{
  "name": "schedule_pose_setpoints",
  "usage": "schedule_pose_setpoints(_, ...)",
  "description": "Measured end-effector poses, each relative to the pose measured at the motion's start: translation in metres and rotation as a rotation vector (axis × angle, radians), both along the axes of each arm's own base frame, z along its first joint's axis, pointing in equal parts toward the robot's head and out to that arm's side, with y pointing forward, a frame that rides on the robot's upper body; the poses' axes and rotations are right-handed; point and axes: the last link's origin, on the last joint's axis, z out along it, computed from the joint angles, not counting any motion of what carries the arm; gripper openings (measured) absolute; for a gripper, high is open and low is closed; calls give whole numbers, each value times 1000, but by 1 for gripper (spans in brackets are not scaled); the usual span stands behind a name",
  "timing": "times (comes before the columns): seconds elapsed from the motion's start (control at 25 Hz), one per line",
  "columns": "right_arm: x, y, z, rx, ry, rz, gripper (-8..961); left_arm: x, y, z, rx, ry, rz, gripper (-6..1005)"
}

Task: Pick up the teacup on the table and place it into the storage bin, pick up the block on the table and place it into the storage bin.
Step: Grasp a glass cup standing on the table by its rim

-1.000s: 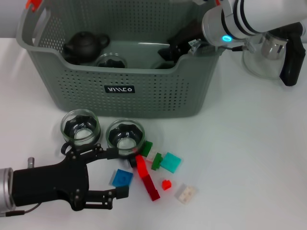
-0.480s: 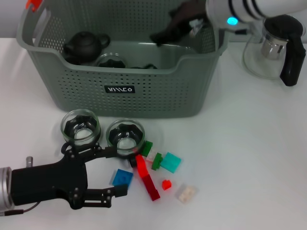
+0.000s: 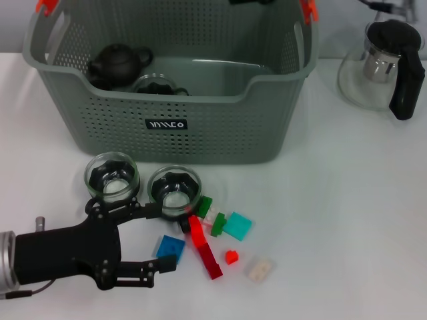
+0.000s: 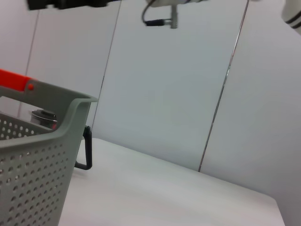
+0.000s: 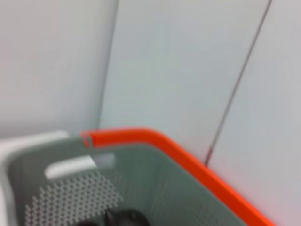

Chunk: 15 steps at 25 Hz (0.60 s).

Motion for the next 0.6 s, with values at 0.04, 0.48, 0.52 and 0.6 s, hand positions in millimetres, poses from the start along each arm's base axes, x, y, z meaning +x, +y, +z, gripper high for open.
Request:
schedule_pose_setpoints(0.04, 0, -5, 3, -5, 20, 11, 832, 0, 0, 0, 0, 0, 0, 947)
schedule_pose_setpoints(0.48, 33, -50, 5, -139, 141, 114, 832, 0, 1, 1, 0, 1, 0, 947)
schedule_pose_setpoints(0.52, 37, -53, 5, -154, 147, 122, 833, 0, 1, 1, 0, 2, -1, 947)
schedule_pose_setpoints(0.6, 46, -62, 5, -191, 150, 136, 834, 0, 1, 1, 1, 3, -2, 947)
